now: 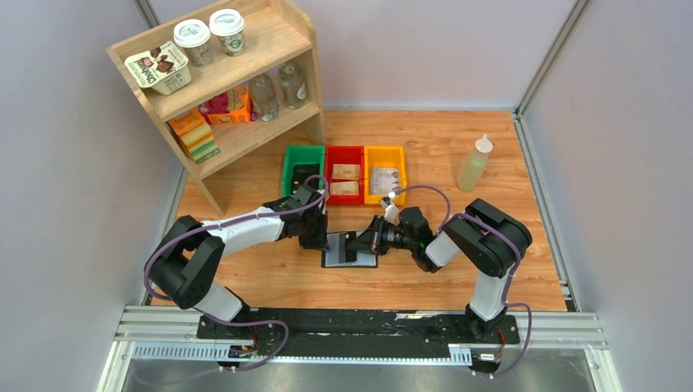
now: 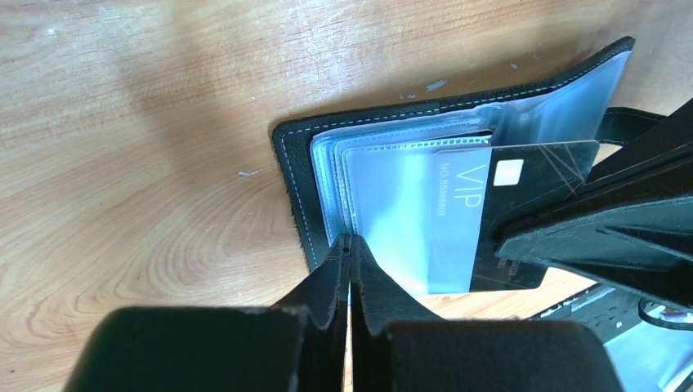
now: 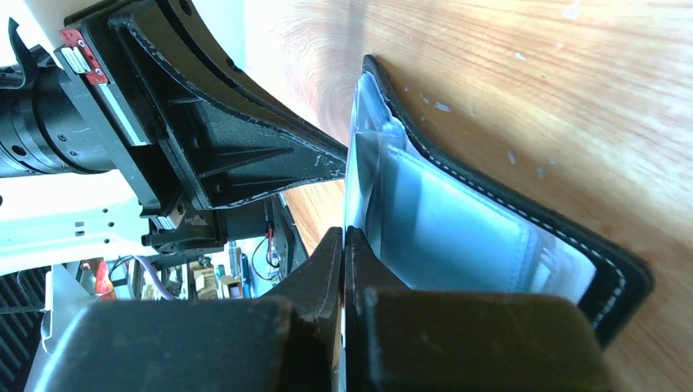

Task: Take the credit cards out of the card holder
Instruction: Remove the credit card from the card holder, then place the credit card in the storage box.

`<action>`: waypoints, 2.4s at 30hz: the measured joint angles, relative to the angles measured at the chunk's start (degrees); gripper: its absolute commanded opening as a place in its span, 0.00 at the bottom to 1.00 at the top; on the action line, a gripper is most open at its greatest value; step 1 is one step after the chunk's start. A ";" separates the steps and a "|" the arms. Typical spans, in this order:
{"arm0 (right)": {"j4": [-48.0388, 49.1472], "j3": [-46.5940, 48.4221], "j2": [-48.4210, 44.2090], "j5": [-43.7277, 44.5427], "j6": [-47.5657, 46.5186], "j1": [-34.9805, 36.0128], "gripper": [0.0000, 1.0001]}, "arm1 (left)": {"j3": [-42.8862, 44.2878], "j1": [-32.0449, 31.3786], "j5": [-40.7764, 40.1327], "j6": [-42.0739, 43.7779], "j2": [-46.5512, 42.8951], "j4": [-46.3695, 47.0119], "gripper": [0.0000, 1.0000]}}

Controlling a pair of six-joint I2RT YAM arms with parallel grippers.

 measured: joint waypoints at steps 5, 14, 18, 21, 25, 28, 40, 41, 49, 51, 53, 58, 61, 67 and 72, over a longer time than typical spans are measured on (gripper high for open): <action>-0.04 -2.47 -2.05 -0.26 -0.50 -1.51 0.00 | 0.00 0.00 0.26 0.02 0.00 0.24 0.00; -10.38 -6.27 -15.28 0.20 -6.49 -3.85 0.00 | -1.29 -0.07 0.48 1.53 -5.49 1.44 0.28; -24.41 -4.74 -26.67 1.25 -13.51 -3.89 0.00 | -1.05 -0.07 0.35 4.72 -11.78 1.73 0.48; -38.05 -0.63 -35.17 2.36 -20.33 -3.89 0.00 | 0.17 -0.04 1.40 9.31 -16.90 1.55 0.53; -52.83 6.93 -43.82 2.69 -29.42 -3.87 0.00 | 3.17 -0.07 7.72 16.76 -22.23 1.53 0.55; -61.07 13.00 -47.76 1.68 -35.39 -3.67 0.00 | 6.67 -0.07 14.64 22.10 -24.17 1.05 0.57; -79.17 26.40 -47.71 -3.50 -50.27 3.85 0.00 | 25.22 -0.07 38.60 39.54 -17.25 -12.17 0.55; -79.67 26.91 -47.28 -3.76 -50.86 4.13 0.00 | 25.99 -0.07 40.06 40.61 -16.15 -13.62 0.54; -81.11 28.11 -45.79 -5.40 -52.96 4.52 0.00 | 26.64 -0.17 46.95 45.33 -11.34 -22.01 0.41; -81.11 28.22 -45.40 -5.95 -53.05 4.70 0.00 | 26.64 -0.46 48.26 45.77 -10.95 -22.82 0.36; -81.09 28.26 -45.03 -6.62 -53.05 4.72 0.00 | 26.64 -0.72 48.98 46.03 -10.71 -23.06 0.23; -81.07 28.39 -44.59 -8.31 -53.02 5.18 0.09 | 26.64 -1.01 49.68 46.69 -9.94 -23.45 0.00; -81.07 28.39 -44.59 -7.98 -52.78 5.18 0.25 | 26.64 -1.09 49.70 46.86 -9.90 -23.71 0.00; -78.27 27.06 -46.45 -2.01 -51.19 5.18 0.59 | 24.72 -1.36 43.32 45.97 -11.23 -22.49 0.00; -77.55 24.41 -50.16 8.31 -48.94 5.18 0.70 | 19.76 2.80 27.76 38.82 -15.21 -18.40 0.00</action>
